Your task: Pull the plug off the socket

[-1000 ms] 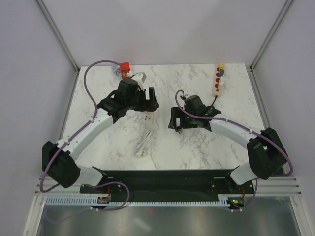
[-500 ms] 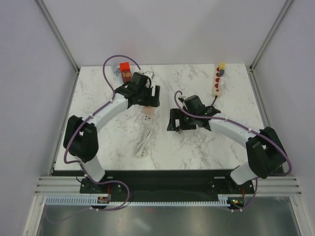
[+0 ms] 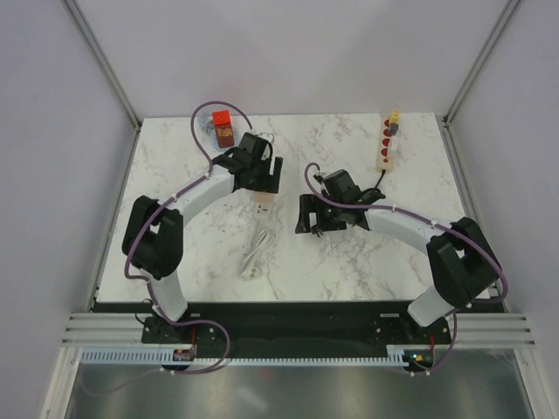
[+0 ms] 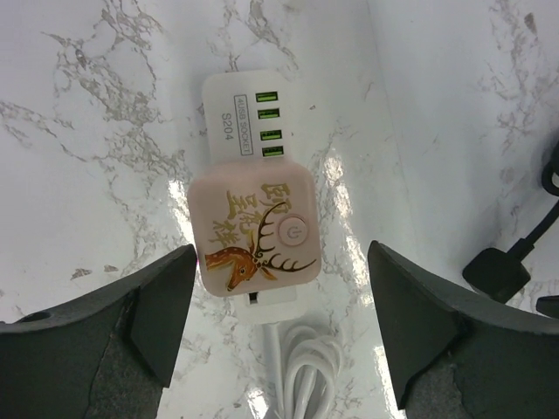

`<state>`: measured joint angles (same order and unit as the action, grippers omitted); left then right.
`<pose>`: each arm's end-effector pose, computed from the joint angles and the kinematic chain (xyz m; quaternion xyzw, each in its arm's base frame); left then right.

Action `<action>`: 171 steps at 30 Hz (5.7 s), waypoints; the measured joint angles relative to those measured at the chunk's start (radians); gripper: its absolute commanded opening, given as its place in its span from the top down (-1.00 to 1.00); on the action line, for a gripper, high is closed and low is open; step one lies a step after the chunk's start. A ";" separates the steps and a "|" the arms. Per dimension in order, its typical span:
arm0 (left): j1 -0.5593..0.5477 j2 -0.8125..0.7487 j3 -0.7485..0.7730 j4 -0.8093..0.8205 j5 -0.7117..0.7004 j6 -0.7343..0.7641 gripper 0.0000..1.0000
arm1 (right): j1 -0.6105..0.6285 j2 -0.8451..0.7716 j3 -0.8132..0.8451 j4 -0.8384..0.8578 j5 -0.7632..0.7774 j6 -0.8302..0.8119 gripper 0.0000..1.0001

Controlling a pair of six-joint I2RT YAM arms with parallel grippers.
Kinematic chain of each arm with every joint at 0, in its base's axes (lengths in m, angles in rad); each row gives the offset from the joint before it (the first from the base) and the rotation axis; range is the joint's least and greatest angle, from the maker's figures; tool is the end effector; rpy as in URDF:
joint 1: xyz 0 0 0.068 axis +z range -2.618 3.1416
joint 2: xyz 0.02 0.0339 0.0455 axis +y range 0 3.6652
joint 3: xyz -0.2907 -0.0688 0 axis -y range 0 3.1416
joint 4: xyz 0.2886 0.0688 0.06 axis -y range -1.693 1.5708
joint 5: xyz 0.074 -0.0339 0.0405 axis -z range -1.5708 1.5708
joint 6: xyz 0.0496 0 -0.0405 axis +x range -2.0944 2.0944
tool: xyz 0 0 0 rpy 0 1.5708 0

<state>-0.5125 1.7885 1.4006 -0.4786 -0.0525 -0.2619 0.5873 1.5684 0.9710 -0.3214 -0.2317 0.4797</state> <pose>0.3958 -0.2197 0.2496 0.1083 0.9321 -0.1074 0.3286 0.2982 0.2122 0.1943 -0.0876 0.9376 0.2561 0.2182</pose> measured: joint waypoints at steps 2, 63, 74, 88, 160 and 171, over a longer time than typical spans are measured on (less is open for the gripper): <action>0.000 0.028 0.000 0.002 -0.004 0.008 -0.57 | 0.000 0.010 0.000 0.012 0.000 0.006 -0.96; 0.058 -0.117 -0.209 0.114 0.244 0.004 0.95 | -0.119 0.557 0.283 0.585 -0.239 0.438 -0.07; 0.066 -0.114 -0.229 0.109 0.265 -0.043 0.95 | -0.113 0.559 0.218 0.684 -0.215 0.491 1.00; 0.130 -0.163 -0.358 0.240 0.344 -0.146 0.95 | -0.077 0.546 0.229 0.659 -0.109 0.398 1.00; 0.097 -0.103 -0.254 0.139 0.278 -0.134 -0.88 | -0.079 0.531 0.234 0.641 -0.087 0.316 1.00; 0.091 -0.052 -0.270 0.175 0.353 -0.168 0.45 | -0.079 0.532 0.234 0.643 -0.089 0.317 1.00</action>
<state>-0.4213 1.7363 1.1305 -0.3038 0.3008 -0.4301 0.5083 2.1002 1.2049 0.3218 -0.3206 0.7967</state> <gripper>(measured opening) 0.635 0.395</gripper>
